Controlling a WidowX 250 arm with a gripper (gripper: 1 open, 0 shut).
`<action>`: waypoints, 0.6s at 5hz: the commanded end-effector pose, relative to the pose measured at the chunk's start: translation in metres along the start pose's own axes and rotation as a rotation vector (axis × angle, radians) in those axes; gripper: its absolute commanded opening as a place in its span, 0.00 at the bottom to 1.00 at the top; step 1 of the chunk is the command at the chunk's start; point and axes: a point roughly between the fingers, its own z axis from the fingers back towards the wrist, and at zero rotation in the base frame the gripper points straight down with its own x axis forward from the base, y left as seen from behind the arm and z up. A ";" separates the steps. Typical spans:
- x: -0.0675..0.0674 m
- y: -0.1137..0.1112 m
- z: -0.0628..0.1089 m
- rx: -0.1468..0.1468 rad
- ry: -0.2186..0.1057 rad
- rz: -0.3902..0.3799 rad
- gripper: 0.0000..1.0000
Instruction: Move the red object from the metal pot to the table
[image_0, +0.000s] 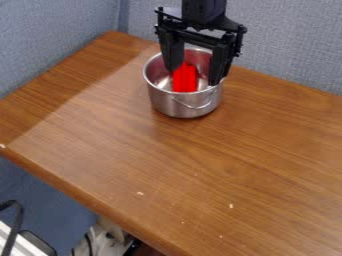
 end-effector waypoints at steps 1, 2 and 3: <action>0.006 0.004 -0.005 0.003 0.006 0.009 1.00; 0.025 0.013 -0.010 0.014 -0.004 0.032 1.00; 0.031 0.018 -0.017 0.020 0.000 0.046 1.00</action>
